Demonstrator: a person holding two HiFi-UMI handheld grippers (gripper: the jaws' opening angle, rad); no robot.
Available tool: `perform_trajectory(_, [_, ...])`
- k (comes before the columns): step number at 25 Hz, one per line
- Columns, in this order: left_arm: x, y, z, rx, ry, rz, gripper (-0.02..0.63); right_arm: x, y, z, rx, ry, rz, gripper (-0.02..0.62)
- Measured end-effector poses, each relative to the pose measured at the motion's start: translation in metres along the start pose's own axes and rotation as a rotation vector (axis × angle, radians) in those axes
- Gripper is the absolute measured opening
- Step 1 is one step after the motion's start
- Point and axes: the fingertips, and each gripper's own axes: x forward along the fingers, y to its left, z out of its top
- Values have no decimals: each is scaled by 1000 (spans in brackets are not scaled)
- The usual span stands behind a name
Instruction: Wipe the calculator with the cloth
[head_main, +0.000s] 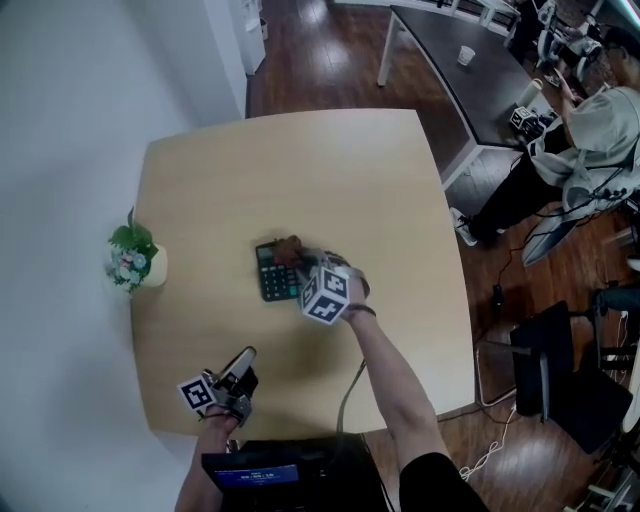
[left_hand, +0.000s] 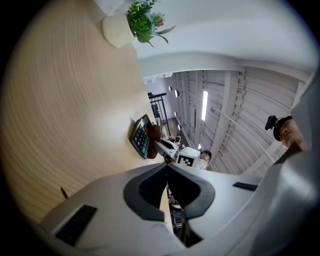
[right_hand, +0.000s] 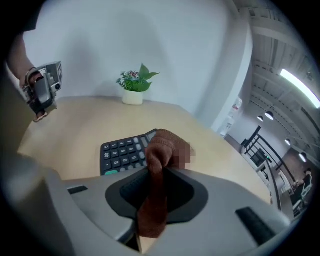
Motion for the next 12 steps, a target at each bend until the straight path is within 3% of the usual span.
perform_trajectory(8, [25,11,11,96,131,45,-2,-32,98,-31,-39,33,101,80])
perform_trajectory(10, [41,10,25,165,173,44,-2,-41,124,-38,-68,51,144,80])
perform_trajectory(12, [62,8,49,293,219,57,0,-55,140,-42,-21,44,170,80])
